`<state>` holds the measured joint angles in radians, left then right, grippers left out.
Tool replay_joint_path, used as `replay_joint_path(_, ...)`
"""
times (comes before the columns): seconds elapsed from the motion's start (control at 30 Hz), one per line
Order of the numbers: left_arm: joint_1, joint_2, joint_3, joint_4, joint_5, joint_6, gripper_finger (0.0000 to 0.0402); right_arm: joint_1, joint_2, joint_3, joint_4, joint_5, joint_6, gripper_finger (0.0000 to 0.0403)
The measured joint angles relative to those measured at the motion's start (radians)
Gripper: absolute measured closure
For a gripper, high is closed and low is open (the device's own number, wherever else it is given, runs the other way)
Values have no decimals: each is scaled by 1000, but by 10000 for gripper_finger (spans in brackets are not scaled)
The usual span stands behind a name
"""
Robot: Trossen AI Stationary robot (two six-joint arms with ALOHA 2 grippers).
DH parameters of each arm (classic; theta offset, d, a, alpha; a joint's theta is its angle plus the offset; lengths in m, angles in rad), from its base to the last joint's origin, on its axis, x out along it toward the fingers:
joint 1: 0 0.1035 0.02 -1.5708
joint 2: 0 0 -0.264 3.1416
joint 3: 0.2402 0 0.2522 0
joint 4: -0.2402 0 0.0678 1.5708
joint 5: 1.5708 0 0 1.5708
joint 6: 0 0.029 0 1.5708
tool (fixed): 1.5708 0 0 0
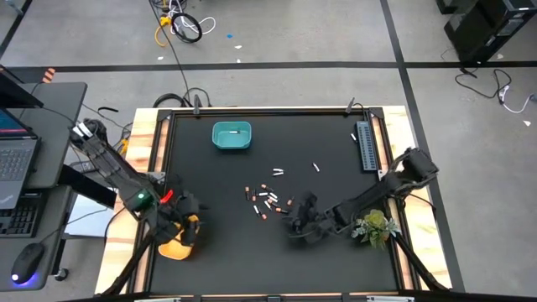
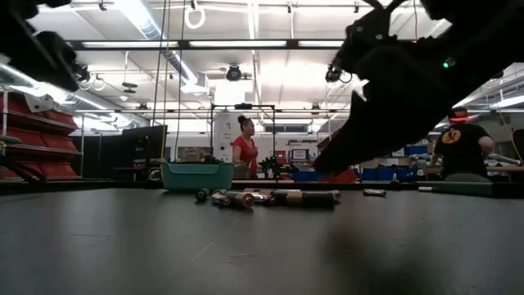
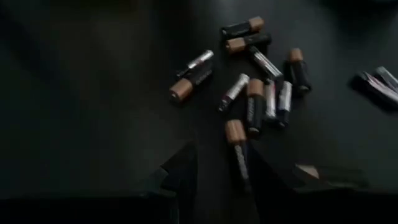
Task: Sort batteries
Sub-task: Put the black battery into the yellow bin
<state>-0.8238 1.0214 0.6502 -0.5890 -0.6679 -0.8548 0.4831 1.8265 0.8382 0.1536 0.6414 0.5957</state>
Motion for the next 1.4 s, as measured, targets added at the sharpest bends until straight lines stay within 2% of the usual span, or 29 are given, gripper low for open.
replay_joint_path(0.2, 32, 0, 0, 108, -47, 146, 184, -25, 70, 107, -84, -7, -98, 277)
replay_joint_path(0.37, 33, 0, 0, 124, -48, 158, 184, -59, 65, 122, -164, -11, -93, 277)
replay_joint_path(0.6, 30, 0, 0, 119, -33, 144, 184, -75, 72, 122, -161, -112, -90, 283)
replay_joint_path(1.0, 30, 0, 0, 112, -30, 145, 184, -75, 102, 123, -179, -127, -46, 327)
replay_joint_path(1.17, 30, 0, 0, 115, -30, 149, 184, -72, 97, 126, -236, -156, 4, 372)
replay_joint_path(1.4, 30, 0, 0, 113, -19, 145, 184, -49, 94, 122, -225, -108, -17, 376)
